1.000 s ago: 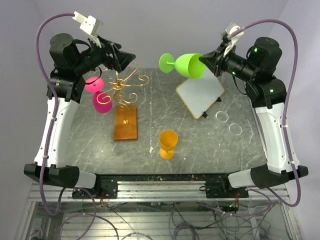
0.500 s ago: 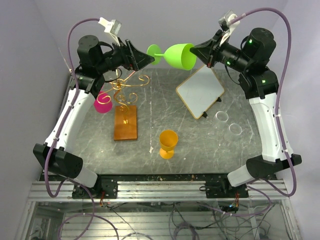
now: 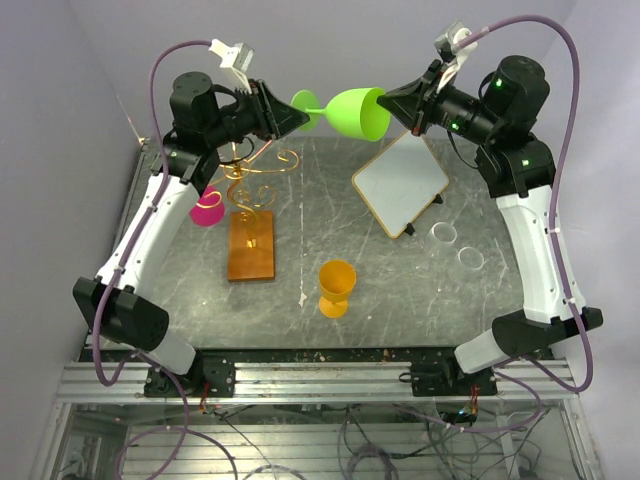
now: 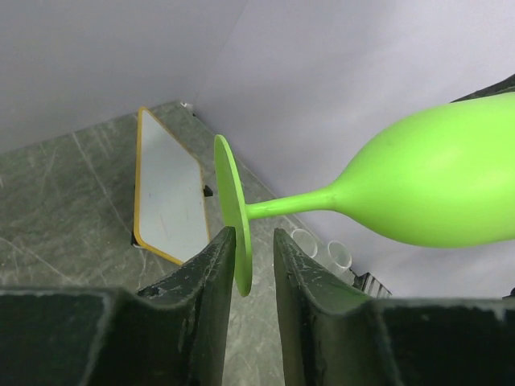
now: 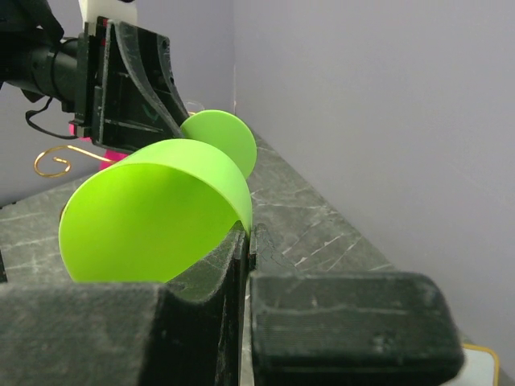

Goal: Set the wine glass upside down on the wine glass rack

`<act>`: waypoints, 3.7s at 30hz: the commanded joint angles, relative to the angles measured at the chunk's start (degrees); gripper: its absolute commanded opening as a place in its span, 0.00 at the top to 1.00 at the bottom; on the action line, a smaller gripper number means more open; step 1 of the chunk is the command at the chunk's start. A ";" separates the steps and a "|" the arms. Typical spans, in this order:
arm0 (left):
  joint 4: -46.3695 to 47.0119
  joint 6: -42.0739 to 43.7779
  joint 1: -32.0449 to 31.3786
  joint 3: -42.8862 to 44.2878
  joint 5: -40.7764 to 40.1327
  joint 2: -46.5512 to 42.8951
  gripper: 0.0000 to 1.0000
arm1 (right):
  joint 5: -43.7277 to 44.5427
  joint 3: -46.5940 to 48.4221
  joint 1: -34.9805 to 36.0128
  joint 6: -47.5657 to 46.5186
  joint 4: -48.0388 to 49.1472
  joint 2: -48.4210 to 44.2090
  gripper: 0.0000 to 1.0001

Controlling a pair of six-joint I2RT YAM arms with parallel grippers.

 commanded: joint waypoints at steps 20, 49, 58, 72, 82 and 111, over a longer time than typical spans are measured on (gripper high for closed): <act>-6.63 10.44 -0.66 3.09 -6.59 -1.85 0.93 | 1.30 -1.48 0.08 -4.03 -1.71 -3.20 0.85; -18.42 48.61 5.14 16.61 -56.77 -9.63 0.93 | 12.90 -7.12 -4.16 -17.34 -12.31 -12.21 0.25; -13.97 58.56 5.06 15.18 -64.68 -9.53 0.93 | 12.05 -17.58 -4.14 -22.83 -16.33 -14.78 0.10; -6.50 74.32 -0.10 15.83 -73.73 -4.40 0.93 | 5.07 -41.48 -7.10 -28.62 -13.36 -20.25 0.00; -4.74 83.88 -2.90 16.82 -74.03 0.82 0.93 | 1.75 -43.53 -10.95 -25.29 -11.57 -21.81 0.00; -9.58 92.18 -9.95 5.69 -72.96 6.33 0.93 | -1.69 -43.23 -14.09 -23.72 -10.99 -21.28 0.00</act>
